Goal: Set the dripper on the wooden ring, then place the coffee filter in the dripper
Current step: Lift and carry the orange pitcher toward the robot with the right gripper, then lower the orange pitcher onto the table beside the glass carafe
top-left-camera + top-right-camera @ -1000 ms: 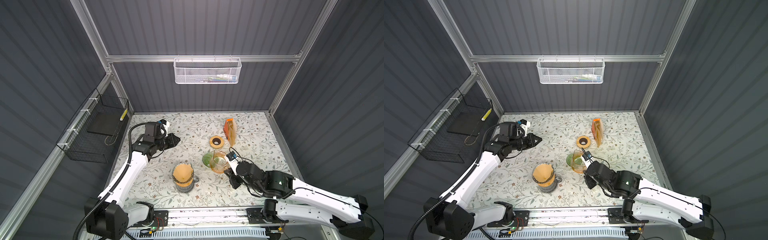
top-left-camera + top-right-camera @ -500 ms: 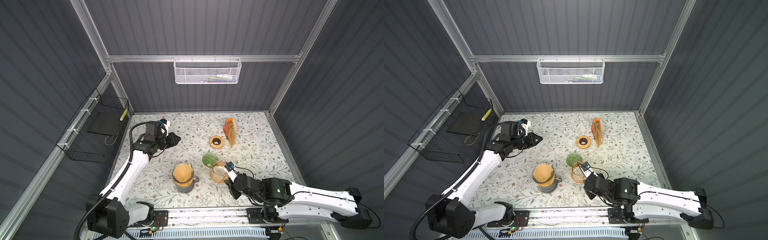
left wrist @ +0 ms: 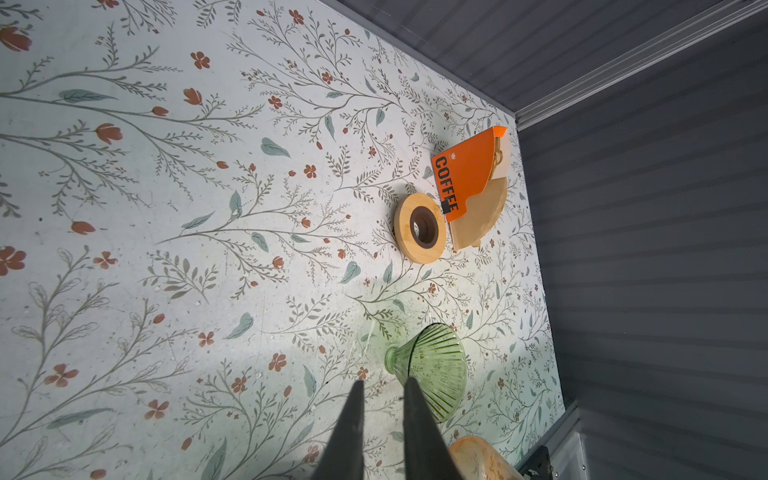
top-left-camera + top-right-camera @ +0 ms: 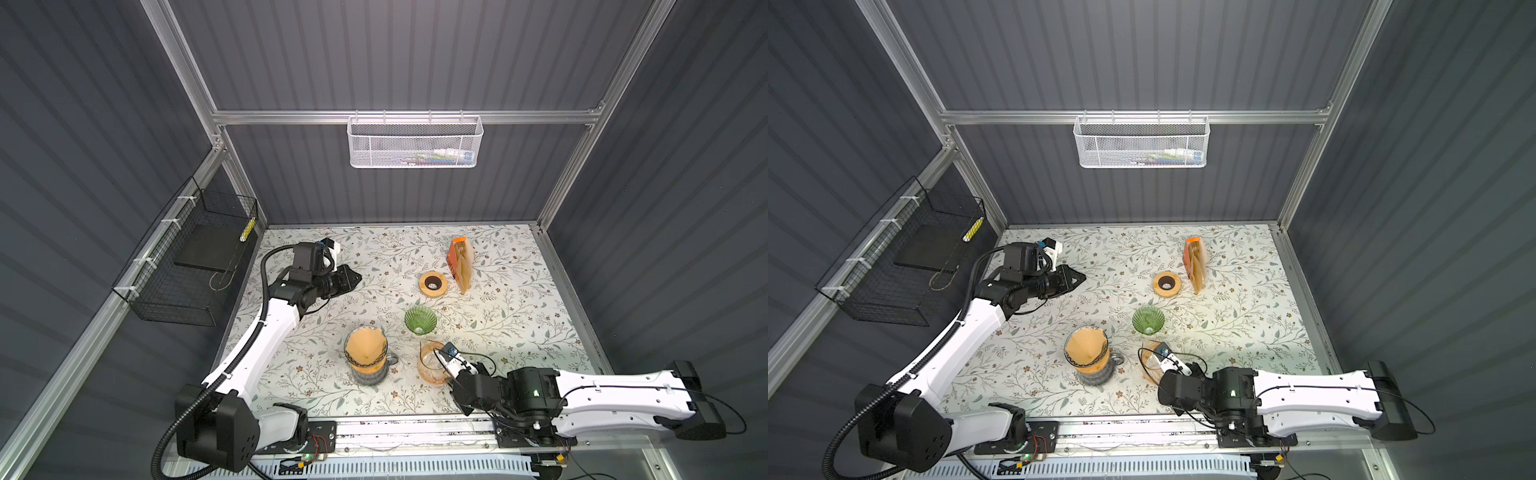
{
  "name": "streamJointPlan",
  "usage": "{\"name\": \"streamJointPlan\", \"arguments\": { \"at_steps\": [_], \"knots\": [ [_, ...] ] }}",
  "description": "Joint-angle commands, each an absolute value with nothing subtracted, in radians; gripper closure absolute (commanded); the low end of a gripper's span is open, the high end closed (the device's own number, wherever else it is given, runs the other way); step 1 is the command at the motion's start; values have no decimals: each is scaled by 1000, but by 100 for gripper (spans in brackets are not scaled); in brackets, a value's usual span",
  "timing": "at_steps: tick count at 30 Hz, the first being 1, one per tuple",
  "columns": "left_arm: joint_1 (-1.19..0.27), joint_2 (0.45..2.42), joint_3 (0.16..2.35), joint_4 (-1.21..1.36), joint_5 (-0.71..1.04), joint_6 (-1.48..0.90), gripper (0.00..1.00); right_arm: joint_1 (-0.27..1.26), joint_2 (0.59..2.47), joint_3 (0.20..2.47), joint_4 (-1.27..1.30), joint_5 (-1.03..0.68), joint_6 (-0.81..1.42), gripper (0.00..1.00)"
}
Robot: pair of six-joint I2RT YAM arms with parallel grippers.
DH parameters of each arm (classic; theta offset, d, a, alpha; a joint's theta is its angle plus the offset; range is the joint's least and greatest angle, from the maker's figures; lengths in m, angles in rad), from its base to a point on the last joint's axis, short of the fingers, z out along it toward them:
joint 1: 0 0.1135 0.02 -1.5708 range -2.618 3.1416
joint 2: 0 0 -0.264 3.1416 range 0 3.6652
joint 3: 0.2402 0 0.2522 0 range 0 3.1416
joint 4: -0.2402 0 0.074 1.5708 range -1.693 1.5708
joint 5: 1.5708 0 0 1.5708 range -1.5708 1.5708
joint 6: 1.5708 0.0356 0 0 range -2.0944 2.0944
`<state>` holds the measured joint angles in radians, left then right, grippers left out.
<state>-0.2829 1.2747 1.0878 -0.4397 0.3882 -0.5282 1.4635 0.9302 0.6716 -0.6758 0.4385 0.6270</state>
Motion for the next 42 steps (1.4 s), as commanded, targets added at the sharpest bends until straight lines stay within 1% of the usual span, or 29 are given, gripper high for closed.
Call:
{"name": "streamJointPlan", "arguments": {
  "at_steps": [1,18,28,38,42],
  "knots": [
    [-290,1280,1099,-427,385,-538,81,1471,933,647,-604,440,672,100],
    [-291,1272,1084,-417,390,-548,81,1473,989,575,-517,350,727,100],
    [-291,1273,1075,-410,387,-548,81,1473,1002,548,-503,342,753,100],
    [-291,1281,1071,-400,391,-551,81,1473,1087,551,-496,329,775,100],
    [-291,1276,1072,-403,387,-550,81,1472,1089,542,-493,333,784,100]
  ]
}}
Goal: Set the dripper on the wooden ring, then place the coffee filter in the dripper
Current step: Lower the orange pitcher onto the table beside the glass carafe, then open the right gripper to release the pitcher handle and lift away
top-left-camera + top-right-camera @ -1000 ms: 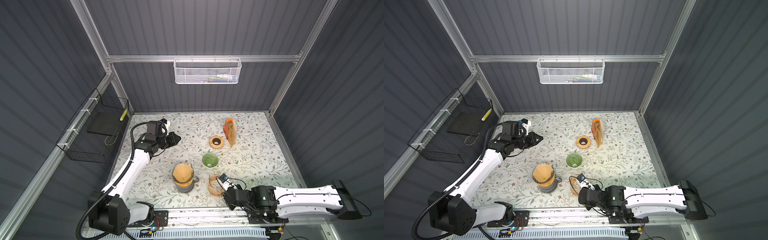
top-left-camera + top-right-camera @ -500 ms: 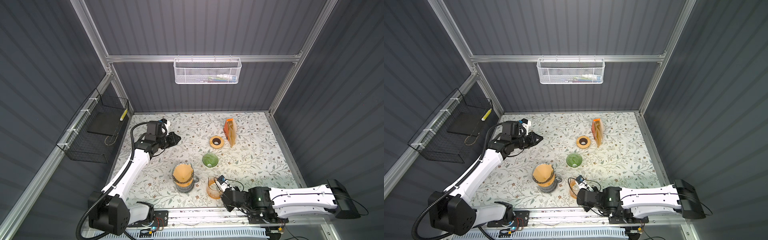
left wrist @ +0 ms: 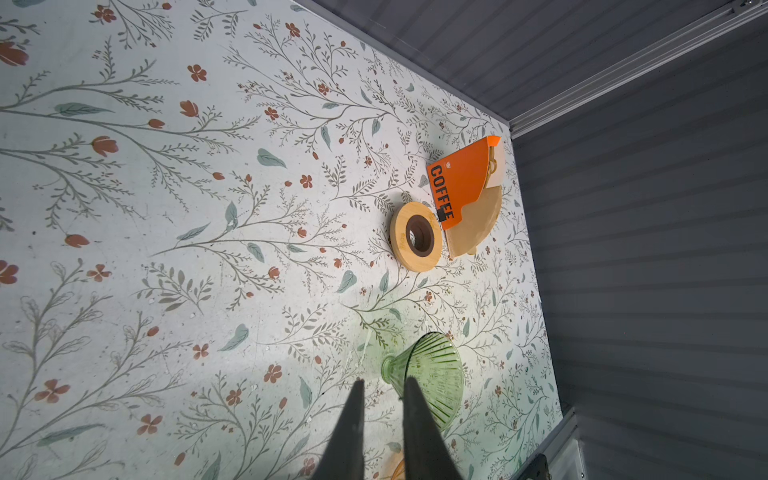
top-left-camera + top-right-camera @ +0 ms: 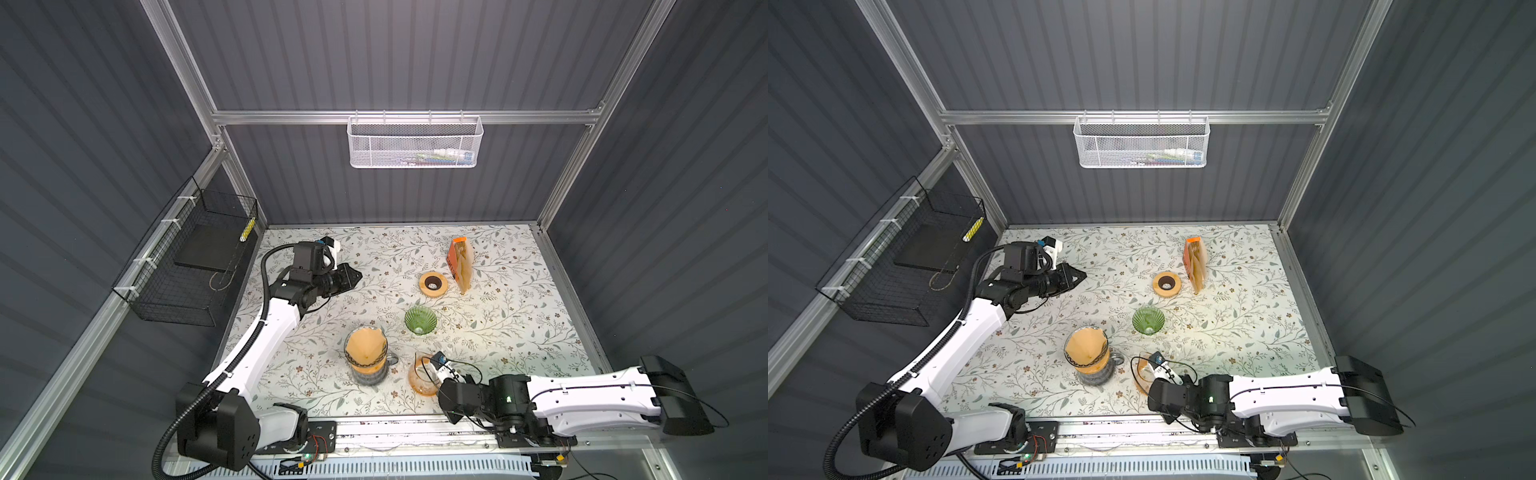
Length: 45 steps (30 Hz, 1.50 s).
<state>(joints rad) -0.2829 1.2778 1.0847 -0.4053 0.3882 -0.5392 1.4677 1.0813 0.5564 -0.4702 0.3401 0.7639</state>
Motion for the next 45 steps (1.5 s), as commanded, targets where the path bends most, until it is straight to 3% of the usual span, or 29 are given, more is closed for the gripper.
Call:
{"name": "streamJointPlan", "arguments": {
  "at_steps": [1,8,19,45],
  "knots": [
    [-291,1276,1071,-403,387,-549,81,1473,1088,540,-496,339,790,100],
    [-291,1276,1072,-406,387,-548,81,1472,1085,545,-520,358,799,81],
    [-291,1269,1073,-406,389,-555,82,1471,1112,575,-567,375,818,65],
    [-293,1250,1060,-402,392,-551,81,1314,1111,632,-715,362,905,62]
  ]
}}
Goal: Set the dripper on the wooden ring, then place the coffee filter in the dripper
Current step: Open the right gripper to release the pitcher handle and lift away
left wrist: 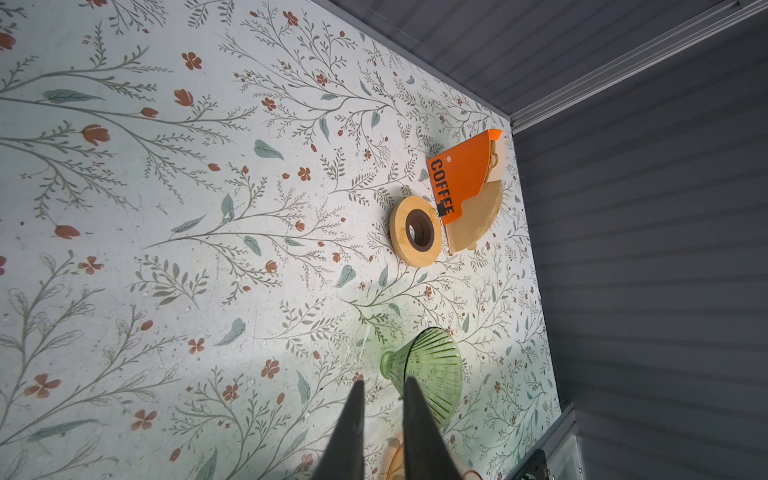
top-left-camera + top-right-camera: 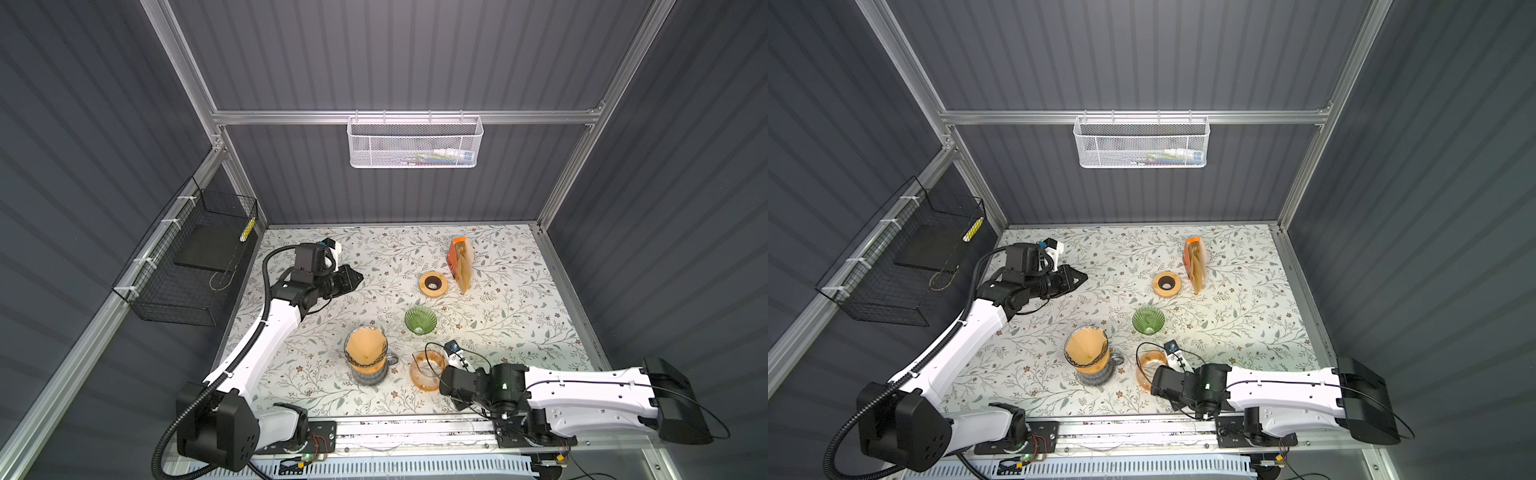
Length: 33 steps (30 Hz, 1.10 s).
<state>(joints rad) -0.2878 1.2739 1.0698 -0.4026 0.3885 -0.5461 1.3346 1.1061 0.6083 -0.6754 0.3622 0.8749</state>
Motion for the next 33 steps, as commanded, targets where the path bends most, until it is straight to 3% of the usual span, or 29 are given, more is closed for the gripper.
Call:
{"name": "streamJointPlan", "arguments": {
  "at_steps": [1,23,33],
  "knots": [
    [-293,1250,1060,-401,391,-551,81,1309,1112,632,-717,364,909,62],
    [-293,1247,1066,-417,384,-544,81,1125,1093,624,-661,330,922,60],
    [-293,1246,1070,-429,369,-534,81,1045,919,642,-702,316,910,57]
  ]
}}
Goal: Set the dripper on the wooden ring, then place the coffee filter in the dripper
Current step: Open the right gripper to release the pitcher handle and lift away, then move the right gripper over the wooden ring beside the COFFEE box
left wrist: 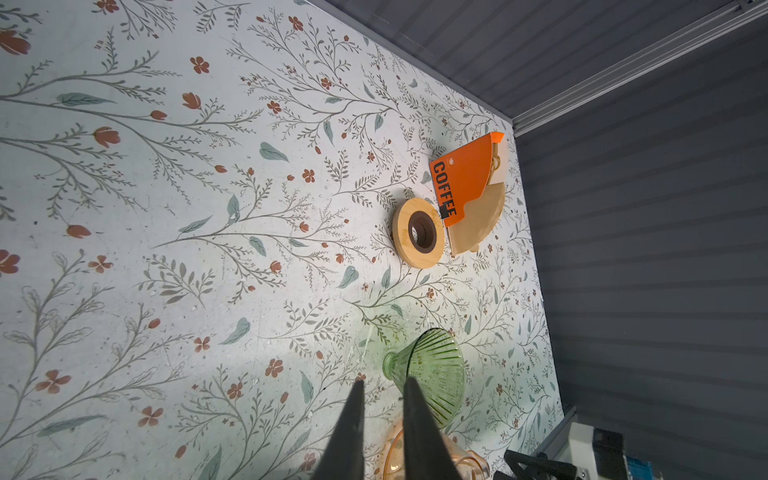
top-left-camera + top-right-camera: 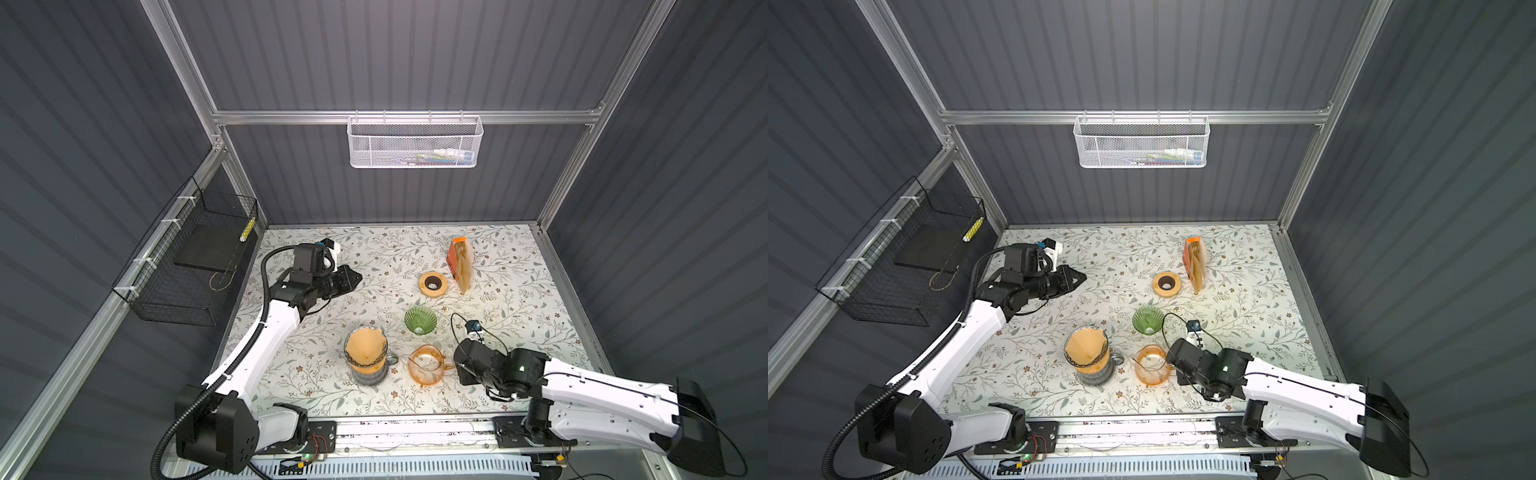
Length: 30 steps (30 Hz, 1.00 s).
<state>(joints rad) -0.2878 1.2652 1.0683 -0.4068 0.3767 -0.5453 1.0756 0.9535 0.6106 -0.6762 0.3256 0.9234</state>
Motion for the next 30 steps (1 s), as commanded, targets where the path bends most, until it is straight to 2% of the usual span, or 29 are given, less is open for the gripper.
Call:
{"name": "streamJointPlan", "arguments": {
  "at_steps": [1,9,17,22,30],
  "knots": [
    [-293,1247,1067,-427,370,-534,81,1021,908,651,-693,302,885,57],
    [-293,1274,1064,-408,376,-544,81,861,973,762,-606,282,729,56],
    [-293,1316,1089,-415,369,-527,80,705,1112,911,-479,172,591,55],
    [-293,1304,1048,-360,361,-550,80,625,1254,1006,-448,124,535,52],
    [-293,1288,1043,-374,342,-536,80,572,1502,1170,-426,35,466,54]
  ]
}}
